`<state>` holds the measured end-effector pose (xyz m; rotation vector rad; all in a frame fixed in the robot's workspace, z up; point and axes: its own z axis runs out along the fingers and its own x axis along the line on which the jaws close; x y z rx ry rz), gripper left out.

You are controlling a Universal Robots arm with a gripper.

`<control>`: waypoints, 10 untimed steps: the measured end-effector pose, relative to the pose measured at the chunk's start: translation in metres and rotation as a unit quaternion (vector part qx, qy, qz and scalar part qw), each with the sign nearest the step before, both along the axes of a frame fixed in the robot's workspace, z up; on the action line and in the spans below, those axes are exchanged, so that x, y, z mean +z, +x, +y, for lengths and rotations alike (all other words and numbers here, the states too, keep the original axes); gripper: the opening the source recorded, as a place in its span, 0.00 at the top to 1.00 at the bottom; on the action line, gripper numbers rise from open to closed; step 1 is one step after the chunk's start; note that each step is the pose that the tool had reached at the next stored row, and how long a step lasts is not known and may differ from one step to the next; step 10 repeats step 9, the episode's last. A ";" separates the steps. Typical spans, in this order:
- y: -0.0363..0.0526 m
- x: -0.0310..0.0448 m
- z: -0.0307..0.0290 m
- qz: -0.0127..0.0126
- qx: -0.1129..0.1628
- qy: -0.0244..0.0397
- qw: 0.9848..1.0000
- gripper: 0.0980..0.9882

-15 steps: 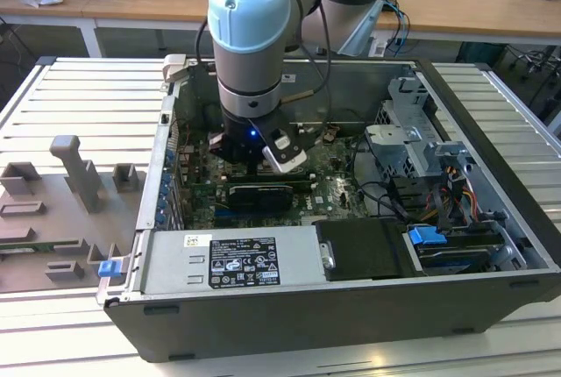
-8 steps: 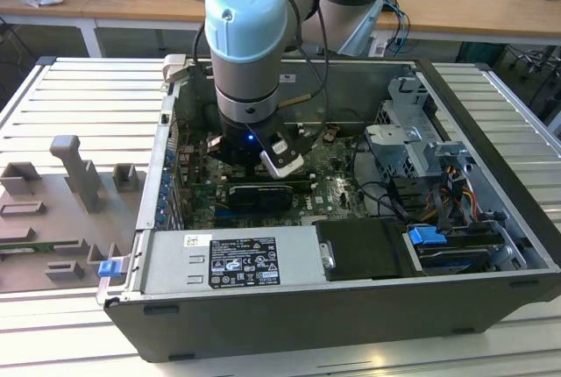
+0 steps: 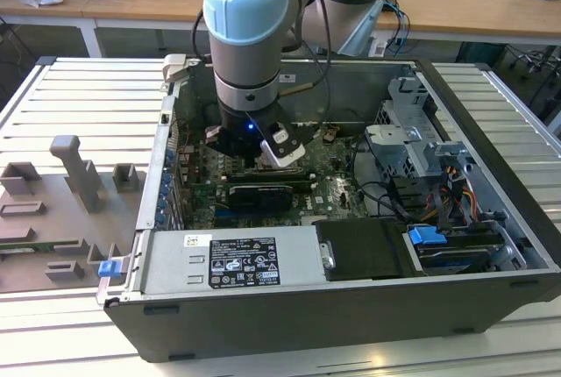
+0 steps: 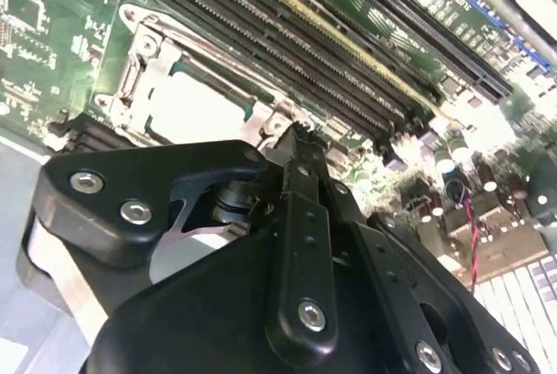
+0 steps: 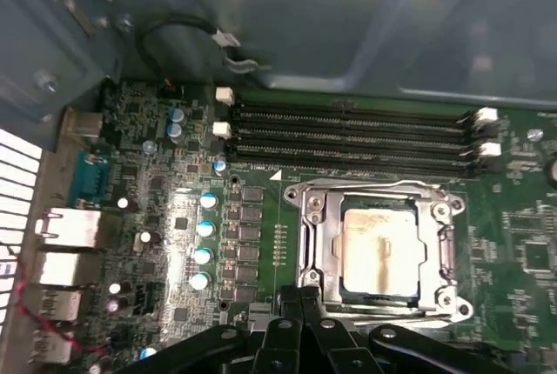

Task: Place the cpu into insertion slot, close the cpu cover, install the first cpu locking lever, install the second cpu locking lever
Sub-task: 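Install the second cpu locking lever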

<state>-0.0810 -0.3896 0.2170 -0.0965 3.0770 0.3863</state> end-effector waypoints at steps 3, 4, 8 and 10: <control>0.0000 0.0076 0.0000 0.000 0.000 0.000 1.000 0.99; 0.0000 0.0101 0.0000 0.000 0.000 0.000 1.000 0.99; 0.0000 0.0130 0.0000 0.000 0.000 0.000 1.000 0.99; 0.0000 0.0130 0.0000 0.000 0.000 0.000 1.000 0.99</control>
